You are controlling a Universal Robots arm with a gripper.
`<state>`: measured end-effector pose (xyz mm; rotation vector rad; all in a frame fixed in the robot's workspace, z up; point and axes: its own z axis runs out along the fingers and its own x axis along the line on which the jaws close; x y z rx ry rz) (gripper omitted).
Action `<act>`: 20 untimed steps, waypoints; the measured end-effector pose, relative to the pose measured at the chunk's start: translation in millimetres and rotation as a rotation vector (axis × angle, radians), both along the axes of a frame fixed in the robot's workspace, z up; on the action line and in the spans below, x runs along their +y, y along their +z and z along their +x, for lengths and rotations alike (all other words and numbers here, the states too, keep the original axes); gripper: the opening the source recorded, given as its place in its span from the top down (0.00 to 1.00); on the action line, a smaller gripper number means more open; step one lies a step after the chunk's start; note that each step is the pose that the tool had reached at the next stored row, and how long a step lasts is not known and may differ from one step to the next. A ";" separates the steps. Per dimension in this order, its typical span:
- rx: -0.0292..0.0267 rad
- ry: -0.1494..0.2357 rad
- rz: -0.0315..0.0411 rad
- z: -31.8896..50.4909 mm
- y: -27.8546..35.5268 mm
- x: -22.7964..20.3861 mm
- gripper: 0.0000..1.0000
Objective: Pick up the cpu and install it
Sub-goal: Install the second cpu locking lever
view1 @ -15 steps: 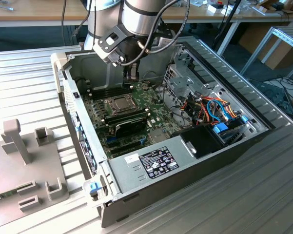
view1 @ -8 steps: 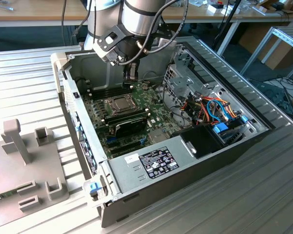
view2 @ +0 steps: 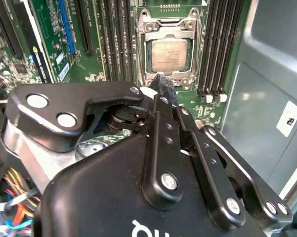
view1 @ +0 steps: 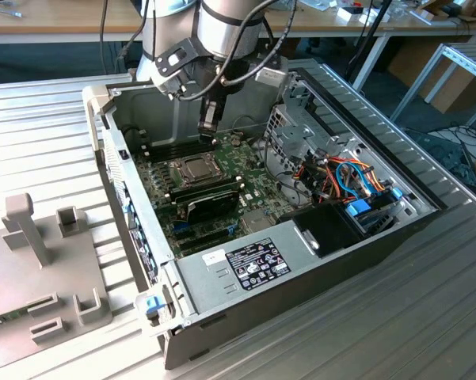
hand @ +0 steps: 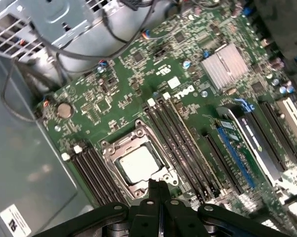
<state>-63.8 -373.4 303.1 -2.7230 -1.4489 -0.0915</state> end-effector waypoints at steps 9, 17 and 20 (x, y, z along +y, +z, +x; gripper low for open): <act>-0.0001 -0.160 0.0001 0.0 -0.6 0.0 0.89; 0.0000 -0.322 0.0000 0.0 -1.5 0.0 0.89; 0.0000 -0.368 -0.0001 0.0 -1.7 0.0 0.89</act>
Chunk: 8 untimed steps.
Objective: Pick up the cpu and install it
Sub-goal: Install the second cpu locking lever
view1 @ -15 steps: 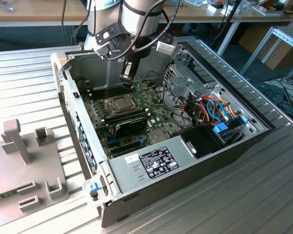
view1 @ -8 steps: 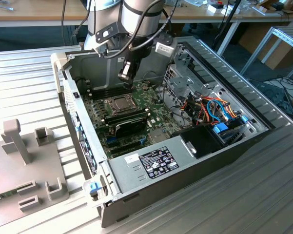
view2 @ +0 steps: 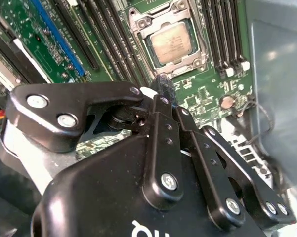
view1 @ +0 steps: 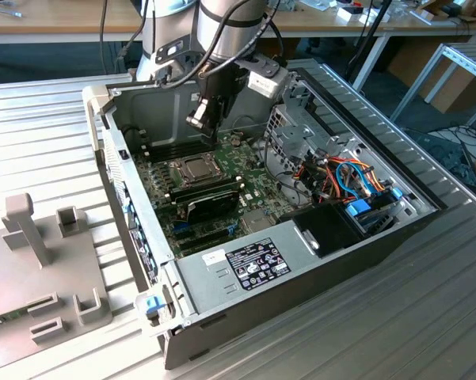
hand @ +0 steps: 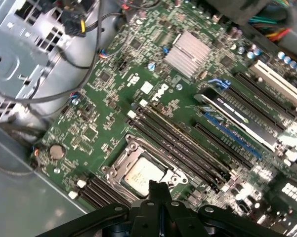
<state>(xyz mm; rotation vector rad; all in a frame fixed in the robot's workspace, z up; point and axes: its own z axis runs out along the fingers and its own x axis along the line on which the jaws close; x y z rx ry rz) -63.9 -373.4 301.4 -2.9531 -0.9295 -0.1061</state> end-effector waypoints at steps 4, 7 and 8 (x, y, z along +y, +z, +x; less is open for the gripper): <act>0.0000 -0.064 -0.0003 0.0 -0.5 0.0 0.89; 0.0000 -0.140 -0.0012 0.0 -1.2 0.0 0.89; 0.0000 -0.154 -0.0013 0.0 -1.3 0.0 0.89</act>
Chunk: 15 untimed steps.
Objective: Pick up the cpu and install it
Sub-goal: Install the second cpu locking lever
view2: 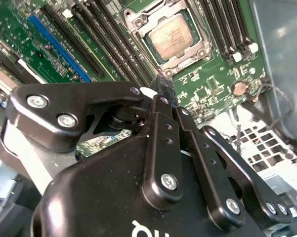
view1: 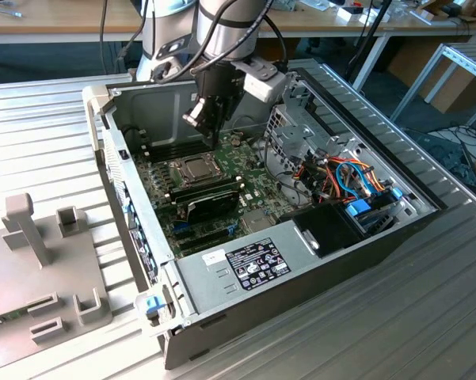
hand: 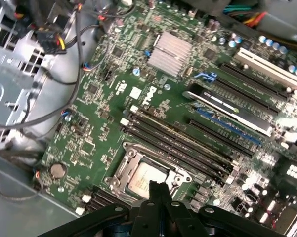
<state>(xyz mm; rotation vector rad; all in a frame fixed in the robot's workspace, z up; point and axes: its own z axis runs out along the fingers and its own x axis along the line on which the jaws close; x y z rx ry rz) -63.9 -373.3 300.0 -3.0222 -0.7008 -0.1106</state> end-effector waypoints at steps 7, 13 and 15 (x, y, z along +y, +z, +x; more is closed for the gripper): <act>0.0199 -0.046 -0.0024 0.6 -0.7 0.1 0.89; 0.0821 -0.046 -0.0041 2.4 -1.0 0.0 0.89; 0.0822 -0.070 -0.0030 2.5 -1.3 0.0 0.89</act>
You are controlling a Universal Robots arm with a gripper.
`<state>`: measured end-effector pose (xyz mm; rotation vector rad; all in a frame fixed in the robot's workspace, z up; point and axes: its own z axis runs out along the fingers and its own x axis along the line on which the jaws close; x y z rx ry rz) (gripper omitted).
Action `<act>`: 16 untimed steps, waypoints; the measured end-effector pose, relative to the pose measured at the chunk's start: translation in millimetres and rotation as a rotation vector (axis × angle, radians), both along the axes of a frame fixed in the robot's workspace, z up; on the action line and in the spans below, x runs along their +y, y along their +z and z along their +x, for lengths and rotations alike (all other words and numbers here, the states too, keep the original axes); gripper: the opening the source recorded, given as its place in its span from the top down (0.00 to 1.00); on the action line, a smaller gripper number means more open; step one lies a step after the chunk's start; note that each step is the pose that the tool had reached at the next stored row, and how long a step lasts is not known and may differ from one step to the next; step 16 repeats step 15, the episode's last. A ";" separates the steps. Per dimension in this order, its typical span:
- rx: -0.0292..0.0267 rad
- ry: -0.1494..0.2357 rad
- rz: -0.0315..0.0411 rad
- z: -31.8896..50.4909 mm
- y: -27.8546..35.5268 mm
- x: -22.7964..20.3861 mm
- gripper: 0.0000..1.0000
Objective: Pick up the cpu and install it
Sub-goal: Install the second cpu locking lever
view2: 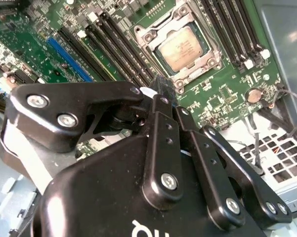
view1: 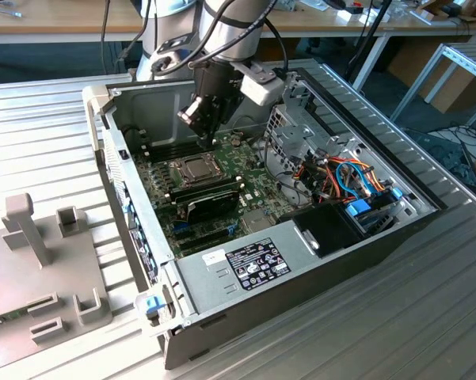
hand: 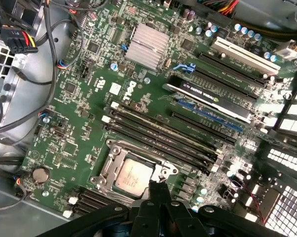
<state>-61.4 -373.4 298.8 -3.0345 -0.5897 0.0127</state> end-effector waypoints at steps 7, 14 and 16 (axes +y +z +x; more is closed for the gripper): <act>0.0000 -0.223 0.0000 0.0 -1.8 0.0 0.89; 0.0000 -0.266 0.0001 -0.6 -2.1 0.1 0.89; 0.0000 -0.266 0.0000 -0.7 -2.1 0.1 0.89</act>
